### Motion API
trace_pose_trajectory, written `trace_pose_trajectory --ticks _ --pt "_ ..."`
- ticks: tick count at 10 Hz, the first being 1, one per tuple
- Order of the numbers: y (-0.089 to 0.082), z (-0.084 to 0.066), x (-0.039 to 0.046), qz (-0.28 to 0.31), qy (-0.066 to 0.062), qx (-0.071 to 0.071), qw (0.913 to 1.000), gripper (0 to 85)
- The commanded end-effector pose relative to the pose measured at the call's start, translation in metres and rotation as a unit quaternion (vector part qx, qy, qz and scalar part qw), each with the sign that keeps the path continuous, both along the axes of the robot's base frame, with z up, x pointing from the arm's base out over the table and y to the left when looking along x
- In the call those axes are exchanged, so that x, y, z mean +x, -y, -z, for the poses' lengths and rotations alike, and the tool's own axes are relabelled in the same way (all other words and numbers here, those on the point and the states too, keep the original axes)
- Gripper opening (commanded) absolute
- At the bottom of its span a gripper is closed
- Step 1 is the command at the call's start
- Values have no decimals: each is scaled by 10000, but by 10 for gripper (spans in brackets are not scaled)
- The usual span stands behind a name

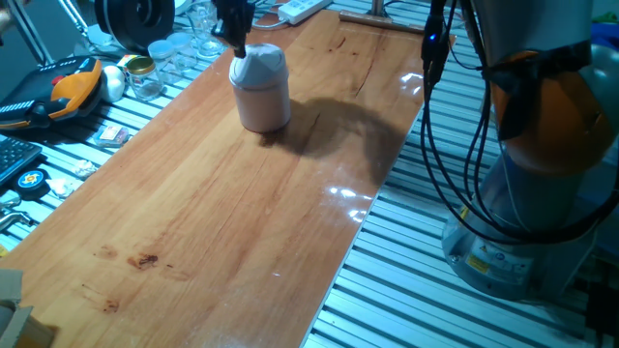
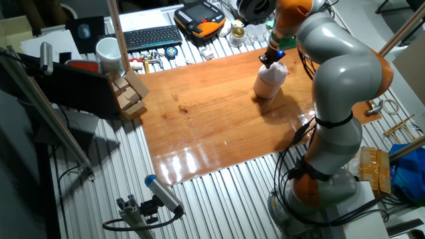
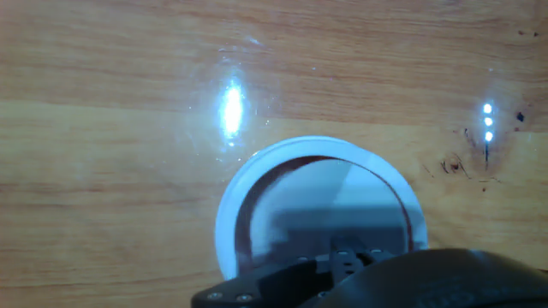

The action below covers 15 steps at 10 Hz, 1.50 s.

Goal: Put the garbage in the trash can

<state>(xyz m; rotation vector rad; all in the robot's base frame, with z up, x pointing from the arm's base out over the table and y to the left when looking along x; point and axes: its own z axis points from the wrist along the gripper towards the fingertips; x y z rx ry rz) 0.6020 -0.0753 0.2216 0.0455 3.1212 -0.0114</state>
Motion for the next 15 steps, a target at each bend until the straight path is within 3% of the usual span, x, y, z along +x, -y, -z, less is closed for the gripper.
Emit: trace_pose_trajectory --ticks 1,3,5,7,9,12,14,15 --pt "-415 28 -41 66 26 9 10000 0" --pt "-696 119 -146 219 102 76 9997 0" --pt "-936 253 -275 367 149 266 9989 0" --pt "-1055 372 -346 353 177 343 9986 0" --pt "-1079 412 -353 329 98 416 9985 0" --pt "-1117 502 -379 314 115 386 9987 0" --pt "-1085 516 -405 74 116 156 9998 0" --pt "-1079 509 -419 -26 87 130 9999 0"
